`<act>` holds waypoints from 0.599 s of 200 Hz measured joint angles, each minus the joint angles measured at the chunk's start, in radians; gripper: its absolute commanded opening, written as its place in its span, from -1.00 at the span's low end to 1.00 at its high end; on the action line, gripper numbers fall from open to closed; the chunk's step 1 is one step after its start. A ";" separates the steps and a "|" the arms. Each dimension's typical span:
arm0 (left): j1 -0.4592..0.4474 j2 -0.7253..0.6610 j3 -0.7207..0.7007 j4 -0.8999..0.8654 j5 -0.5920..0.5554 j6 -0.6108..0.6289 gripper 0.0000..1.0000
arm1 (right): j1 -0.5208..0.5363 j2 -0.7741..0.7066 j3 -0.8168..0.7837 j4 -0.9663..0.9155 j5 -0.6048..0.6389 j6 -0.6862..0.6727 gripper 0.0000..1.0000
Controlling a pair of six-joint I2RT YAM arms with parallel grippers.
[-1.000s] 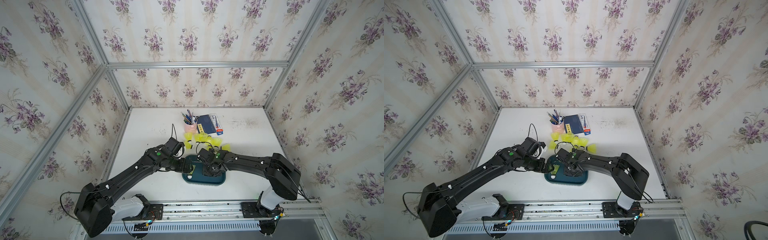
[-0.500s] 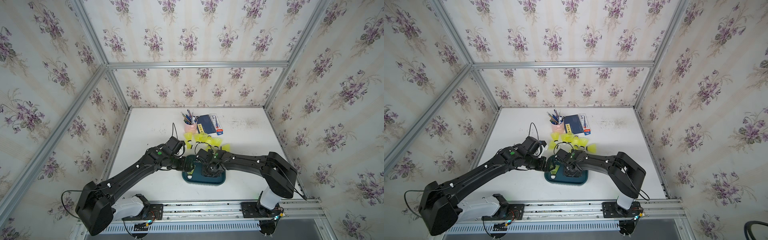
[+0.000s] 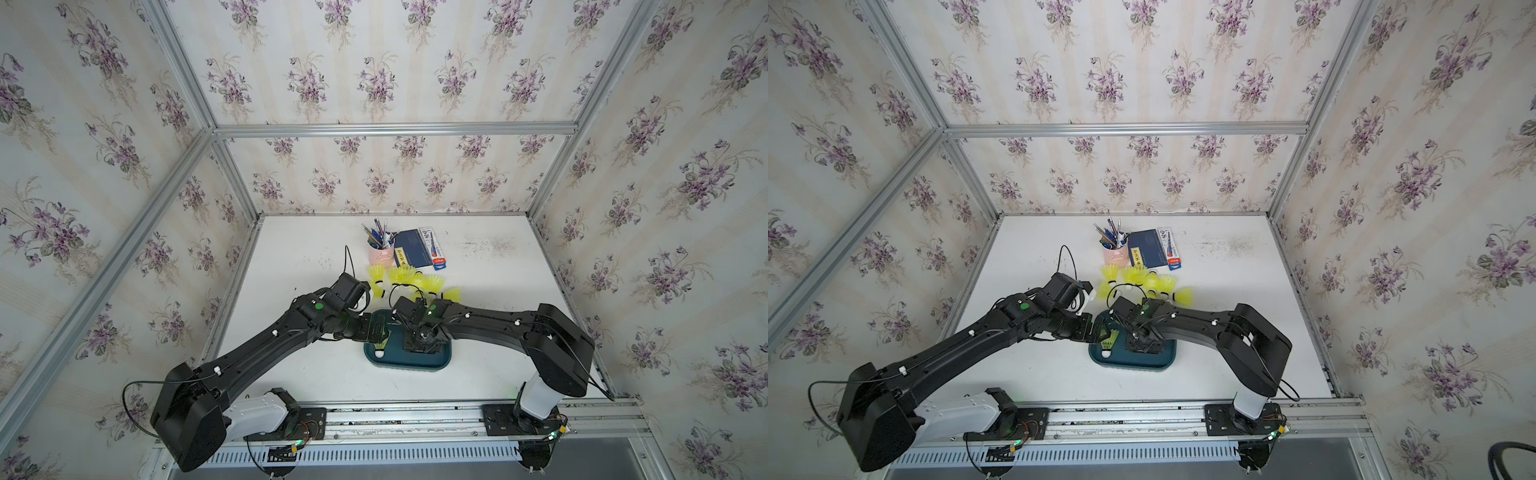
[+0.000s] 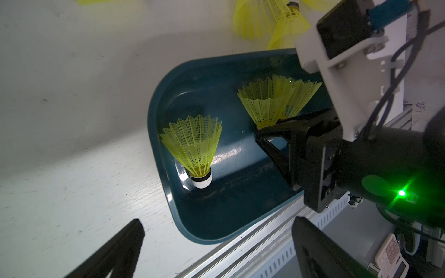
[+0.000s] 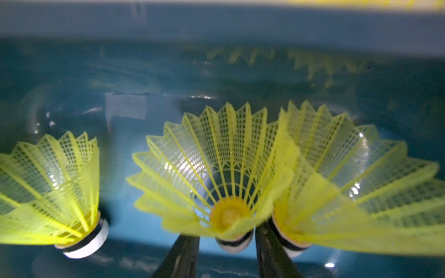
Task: Put the shuttlecocks into the storage box
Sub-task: Place the shuttlecock in the storage box.
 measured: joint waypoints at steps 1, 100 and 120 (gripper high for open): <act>0.000 0.000 0.000 0.000 0.000 0.000 0.99 | 0.000 -0.001 0.000 0.000 0.000 0.000 -0.13; 0.000 0.000 0.037 -0.011 -0.002 -0.003 0.99 | 0.000 -0.071 0.039 -0.039 -0.024 0.019 -0.03; 0.000 0.000 0.061 -0.021 -0.005 -0.011 0.99 | 0.000 -0.084 0.065 -0.053 -0.025 0.019 -0.02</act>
